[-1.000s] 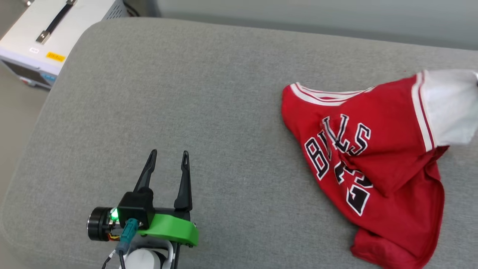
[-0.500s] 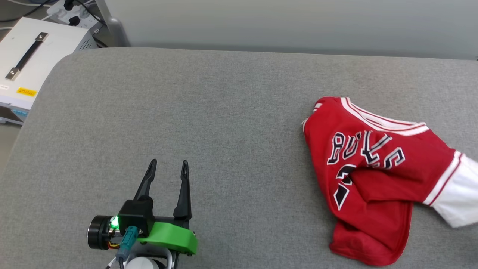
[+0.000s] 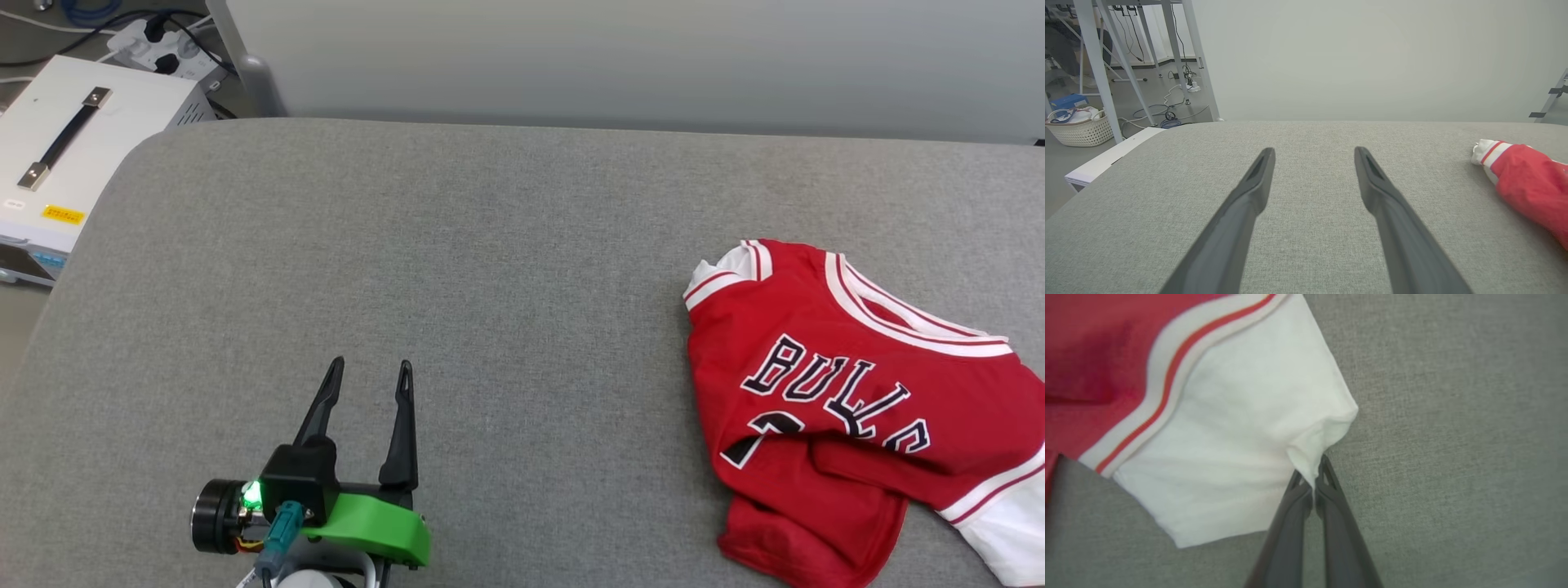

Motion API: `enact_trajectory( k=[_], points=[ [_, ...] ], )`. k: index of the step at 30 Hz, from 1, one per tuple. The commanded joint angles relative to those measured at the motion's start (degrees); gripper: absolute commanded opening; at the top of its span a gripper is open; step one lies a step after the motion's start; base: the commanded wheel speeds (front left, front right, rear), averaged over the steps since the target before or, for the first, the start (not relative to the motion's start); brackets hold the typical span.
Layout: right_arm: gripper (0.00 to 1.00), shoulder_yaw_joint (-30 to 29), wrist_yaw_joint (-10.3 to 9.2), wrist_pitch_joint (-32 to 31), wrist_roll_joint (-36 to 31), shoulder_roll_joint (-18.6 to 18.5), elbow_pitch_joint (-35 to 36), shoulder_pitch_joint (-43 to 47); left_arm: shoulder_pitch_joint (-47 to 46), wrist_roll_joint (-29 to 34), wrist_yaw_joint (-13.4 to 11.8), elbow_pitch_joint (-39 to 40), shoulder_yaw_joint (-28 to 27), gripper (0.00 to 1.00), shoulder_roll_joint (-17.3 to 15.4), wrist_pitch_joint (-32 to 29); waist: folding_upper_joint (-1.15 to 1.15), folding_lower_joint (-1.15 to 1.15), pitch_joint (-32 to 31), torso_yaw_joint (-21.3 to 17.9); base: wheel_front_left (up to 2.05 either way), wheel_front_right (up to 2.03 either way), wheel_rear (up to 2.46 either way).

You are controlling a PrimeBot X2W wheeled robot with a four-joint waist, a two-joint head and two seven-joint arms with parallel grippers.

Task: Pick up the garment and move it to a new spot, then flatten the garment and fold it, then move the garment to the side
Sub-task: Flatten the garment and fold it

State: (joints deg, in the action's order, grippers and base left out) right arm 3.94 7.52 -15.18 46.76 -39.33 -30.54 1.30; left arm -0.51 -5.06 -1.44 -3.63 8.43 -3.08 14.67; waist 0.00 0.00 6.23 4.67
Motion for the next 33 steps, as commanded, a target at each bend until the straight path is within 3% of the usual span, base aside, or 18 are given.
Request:
enact_trajectory(
  k=[1, 8, 12, 17, 23, 29, 33],
  points=[
    [1.0, -1.0, -0.03, 2.0, -1.5, 0.4, 0.8, 0.3, 0.8, 0.4, 0.3, -0.2, -0.3, 1.0, 0.2, 0.3, 0.0, 0.0, -0.5, -0.1, 0.0, 0.0, 0.0],
    [1.0, -7.5, -0.03, 13.0, -11.7, 2.7, 8.6, -1.1, 1.2, 0.8, 0.6, -0.1, -1.2, 1.0, 0.2, 0.3, 0.0, 0.0, -1.8, -0.8, 0.0, 0.0, 0.0],
    [1.0, -12.3, -0.03, 16.9, -18.5, 7.9, 16.7, -1.3, 0.9, 1.1, 1.0, 0.0, -2.1, 1.0, 0.2, 0.3, 0.0, 0.0, -2.2, -1.3, 0.0, 0.0, 0.0],
    [1.0, -15.6, -0.03, 20.8, -27.8, 17.5, 27.4, -1.5, -0.8, 1.4, 2.3, 0.3, -3.5, 1.0, -0.1, 0.3, 0.0, 0.0, -2.0, -1.8, 0.0, 0.0, 0.0],
    [1.0, -11.7, -0.03, 24.2, -32.5, 25.7, 36.4, -1.9, -6.4, 0.7, 4.9, 0.9, -5.4, 1.0, -1.4, 0.3, 0.0, 0.0, -0.5, -2.5, 0.0, 0.0, 0.0],
    [1.0, -5.6, -0.03, 27.1, -34.1, 27.9, 37.5, -2.7, -15.5, -0.4, 7.9, -0.4, -4.6, 1.0, -4.5, 0.3, 0.0, 0.0, 1.7, -3.7, 0.0, 0.0, 0.0],
    [1.0, -2.1, -0.03, 28.1, -34.1, 27.7, 36.1, -3.8, -23.0, -2.7, 8.8, -4.0, -1.0, 1.0, -7.6, 0.3, 0.0, 0.0, 3.2, -5.0, 0.0, 0.0, 0.0]
  ],
)
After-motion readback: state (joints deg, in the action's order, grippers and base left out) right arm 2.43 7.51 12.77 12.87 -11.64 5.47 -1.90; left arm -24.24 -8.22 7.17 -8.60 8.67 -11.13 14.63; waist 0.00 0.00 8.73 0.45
